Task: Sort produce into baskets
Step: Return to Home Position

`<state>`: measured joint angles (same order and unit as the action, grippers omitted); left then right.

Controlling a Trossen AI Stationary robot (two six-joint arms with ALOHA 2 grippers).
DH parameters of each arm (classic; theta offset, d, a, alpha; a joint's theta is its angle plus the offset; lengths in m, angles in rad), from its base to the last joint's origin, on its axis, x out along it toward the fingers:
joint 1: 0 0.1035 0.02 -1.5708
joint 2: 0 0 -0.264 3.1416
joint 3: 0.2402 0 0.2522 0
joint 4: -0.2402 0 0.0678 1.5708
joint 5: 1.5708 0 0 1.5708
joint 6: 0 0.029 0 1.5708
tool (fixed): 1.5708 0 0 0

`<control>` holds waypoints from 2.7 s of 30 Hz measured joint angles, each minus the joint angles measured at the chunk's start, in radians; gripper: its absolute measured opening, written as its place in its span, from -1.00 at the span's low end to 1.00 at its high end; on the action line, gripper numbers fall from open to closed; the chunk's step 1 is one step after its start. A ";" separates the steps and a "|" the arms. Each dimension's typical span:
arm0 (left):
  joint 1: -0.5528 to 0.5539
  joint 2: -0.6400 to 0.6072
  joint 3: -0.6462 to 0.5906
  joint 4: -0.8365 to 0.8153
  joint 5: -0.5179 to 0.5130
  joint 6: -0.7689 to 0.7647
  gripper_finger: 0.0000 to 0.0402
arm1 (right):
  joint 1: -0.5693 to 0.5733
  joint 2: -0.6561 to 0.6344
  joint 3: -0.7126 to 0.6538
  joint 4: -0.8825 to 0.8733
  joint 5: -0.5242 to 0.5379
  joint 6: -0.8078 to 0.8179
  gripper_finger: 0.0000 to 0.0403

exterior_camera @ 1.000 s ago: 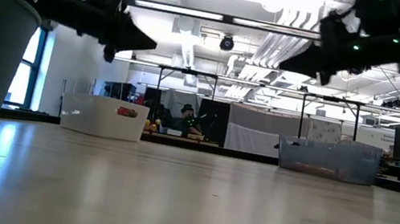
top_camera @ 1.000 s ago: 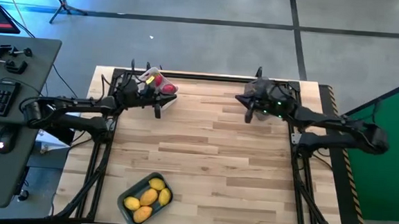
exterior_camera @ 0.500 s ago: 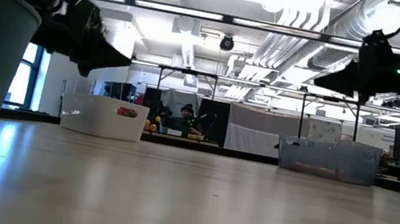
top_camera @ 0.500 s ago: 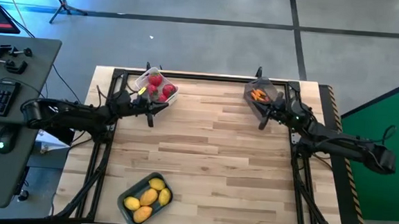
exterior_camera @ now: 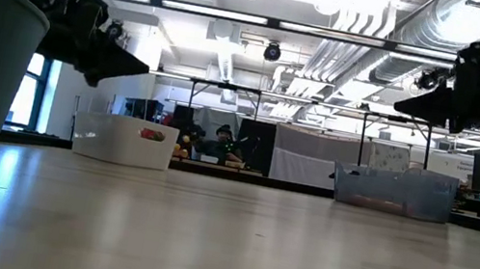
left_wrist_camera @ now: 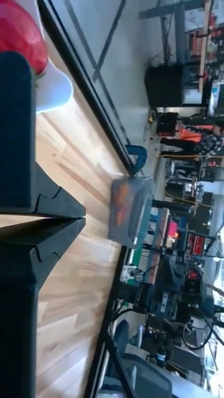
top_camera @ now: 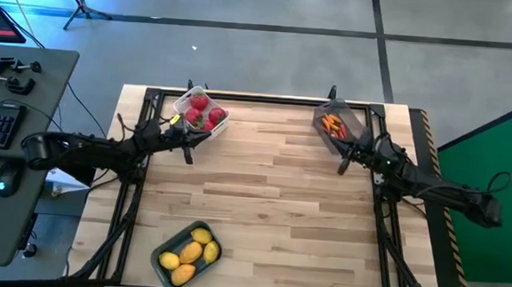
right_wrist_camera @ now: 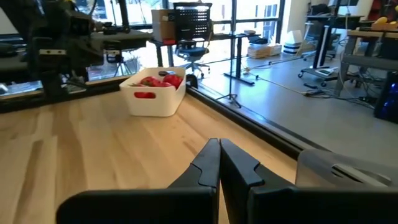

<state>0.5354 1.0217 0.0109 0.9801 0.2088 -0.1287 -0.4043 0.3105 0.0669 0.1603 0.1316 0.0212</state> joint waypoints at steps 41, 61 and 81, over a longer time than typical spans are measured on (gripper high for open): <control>-0.004 -1.019 0.008 -0.953 -0.137 -0.001 -1.00 | 0.147 -0.306 0.001 -0.250 0.097 0.029 -1.00; -0.019 -0.968 0.002 -0.968 -0.196 -0.087 -1.00 | 0.147 -0.290 0.002 -0.298 0.183 0.068 -1.00; -0.019 -0.968 0.002 -0.968 -0.195 -0.087 -1.00 | 0.147 -0.290 0.003 -0.299 0.183 0.068 -1.00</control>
<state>0.5159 0.0540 0.0132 0.0120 0.0139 -0.2161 -0.2569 0.0200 0.0696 -0.1390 0.3141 0.0887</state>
